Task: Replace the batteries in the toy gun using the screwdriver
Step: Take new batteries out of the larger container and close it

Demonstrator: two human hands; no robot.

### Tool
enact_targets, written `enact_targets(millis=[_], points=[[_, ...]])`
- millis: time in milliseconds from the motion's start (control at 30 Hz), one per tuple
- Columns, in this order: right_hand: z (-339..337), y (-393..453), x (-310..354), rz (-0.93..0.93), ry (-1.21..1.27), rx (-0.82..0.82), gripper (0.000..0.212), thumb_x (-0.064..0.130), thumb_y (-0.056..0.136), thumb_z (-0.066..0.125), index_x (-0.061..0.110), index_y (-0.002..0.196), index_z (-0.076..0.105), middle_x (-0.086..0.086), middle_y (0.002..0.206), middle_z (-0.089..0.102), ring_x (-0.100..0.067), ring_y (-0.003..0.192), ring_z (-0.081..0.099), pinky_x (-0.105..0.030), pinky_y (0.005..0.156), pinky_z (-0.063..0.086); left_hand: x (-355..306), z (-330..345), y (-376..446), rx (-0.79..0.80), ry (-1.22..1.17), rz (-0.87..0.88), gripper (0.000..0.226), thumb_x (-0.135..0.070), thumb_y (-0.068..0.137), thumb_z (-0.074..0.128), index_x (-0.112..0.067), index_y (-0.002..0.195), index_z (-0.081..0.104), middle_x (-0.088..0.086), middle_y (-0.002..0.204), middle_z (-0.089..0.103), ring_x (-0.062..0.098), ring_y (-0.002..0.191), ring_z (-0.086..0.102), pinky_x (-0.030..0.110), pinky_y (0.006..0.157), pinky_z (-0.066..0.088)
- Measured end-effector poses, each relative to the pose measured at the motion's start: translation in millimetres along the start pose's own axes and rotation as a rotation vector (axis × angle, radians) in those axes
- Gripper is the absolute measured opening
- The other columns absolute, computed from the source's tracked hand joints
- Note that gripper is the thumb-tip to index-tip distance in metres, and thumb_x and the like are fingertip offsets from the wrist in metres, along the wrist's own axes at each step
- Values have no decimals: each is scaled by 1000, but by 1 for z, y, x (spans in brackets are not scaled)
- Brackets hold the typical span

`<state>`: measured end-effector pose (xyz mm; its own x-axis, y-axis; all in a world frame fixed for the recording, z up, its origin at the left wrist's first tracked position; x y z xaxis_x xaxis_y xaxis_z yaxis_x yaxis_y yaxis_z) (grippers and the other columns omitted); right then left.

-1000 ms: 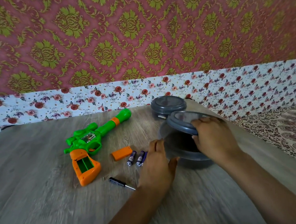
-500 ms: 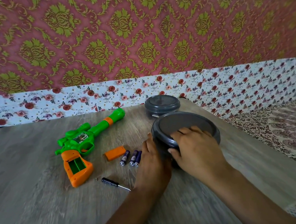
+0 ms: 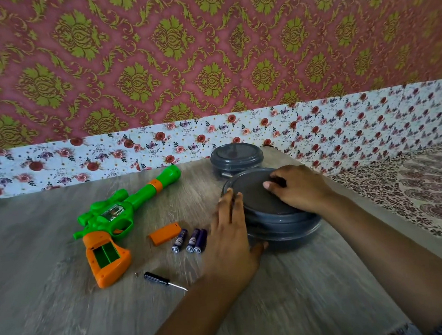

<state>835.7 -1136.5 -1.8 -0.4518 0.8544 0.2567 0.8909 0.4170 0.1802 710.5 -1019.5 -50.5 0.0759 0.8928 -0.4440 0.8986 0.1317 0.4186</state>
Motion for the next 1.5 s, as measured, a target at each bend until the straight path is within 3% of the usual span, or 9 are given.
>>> enact_targets(millis=[100, 233, 467, 633, 767, 867, 967, 1367, 1500], points=[[6, -1, 0, 15, -25, -3, 51, 55, 92, 37, 26, 133, 45, -2, 141, 44, -26, 131, 34, -46, 103, 31, 1, 5, -1, 5, 70, 9, 93, -42, 87, 60, -20, 151, -3, -5, 158, -6, 18, 146, -4, 32, 120, 8], [10, 0, 1, -12, -85, 5, 51, 53, 94, 32, 25, 136, 39, -2, 144, 39, -27, 133, 30, -47, 104, 31, 4, 8, -4, -14, 84, 7, 88, -45, 87, 58, -20, 151, 4, -5, 159, 1, 18, 147, 0, 35, 121, 10], [6, 5, -2, -59, -67, 35, 47, 54, 92, 37, 27, 128, 51, -4, 136, 50, -28, 127, 37, -48, 102, 36, 7, 11, -7, -29, 54, 1, 85, -48, 85, 59, -23, 150, 10, -6, 159, 5, 18, 146, 9, 39, 119, 20], [-2, 15, 5, -65, -104, -7, 36, 48, 93, 42, 22, 107, 62, -5, 117, 58, -30, 115, 45, -45, 93, 41, 9, 12, -10, -50, 47, -1, 84, -48, 84, 60, -25, 149, 13, -8, 158, 7, 19, 145, 14, 40, 117, 24], [8, 18, 11, -62, -209, -125, 39, 43, 94, 38, 18, 120, 50, -9, 127, 51, -32, 121, 42, -47, 96, 36, 9, 12, -10, -58, 33, 12, 84, -47, 84, 60, -25, 149, 12, -9, 158, 5, 18, 146, 12, 36, 119, 21], [18, 22, 9, -104, -110, 9, 47, 49, 95, 30, 37, 140, 31, 1, 152, 27, -28, 138, 23, -52, 106, 24, 9, 13, -11, -63, 24, 24, 83, -48, 86, 58, -24, 150, 11, -9, 158, 2, 16, 146, 10, 27, 117, 13], [26, 25, 7, -112, -81, 165, 44, 56, 95, 19, 54, 139, 21, 14, 157, 12, -21, 144, 9, -54, 109, 14, 9, 14, -11, -61, 24, 27, 82, -48, 86, 57, -23, 150, 11, -9, 158, 2, 16, 145, 11, 24, 115, 11], [26, 27, 5, -85, 24, 195, 41, 62, 92, 26, 57, 132, 33, 19, 155, 16, -18, 143, 9, -55, 109, 5, 10, 14, -8, -70, 82, 32, 80, -47, 84, 61, -17, 147, 22, 1, 155, 18, 24, 142, 22, 30, 114, 19], [24, 29, 1, -74, 77, 109, 40, 60, 92, 31, 49, 127, 47, 15, 146, 38, -20, 137, 28, -52, 108, 13, 8, 13, -9, -62, 66, 27, 81, -46, 84, 61, -19, 148, 19, 0, 156, 15, 23, 142, 20, 29, 114, 19]])
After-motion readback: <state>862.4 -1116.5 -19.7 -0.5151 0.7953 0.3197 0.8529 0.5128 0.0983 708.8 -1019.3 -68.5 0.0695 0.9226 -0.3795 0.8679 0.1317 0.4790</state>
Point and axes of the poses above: each hand's wrist, its own y-axis towards the middle knuckle, its own z-axis out of the palm, x = y × z, the point moved 5 cm from there along y, towards the middle knuckle
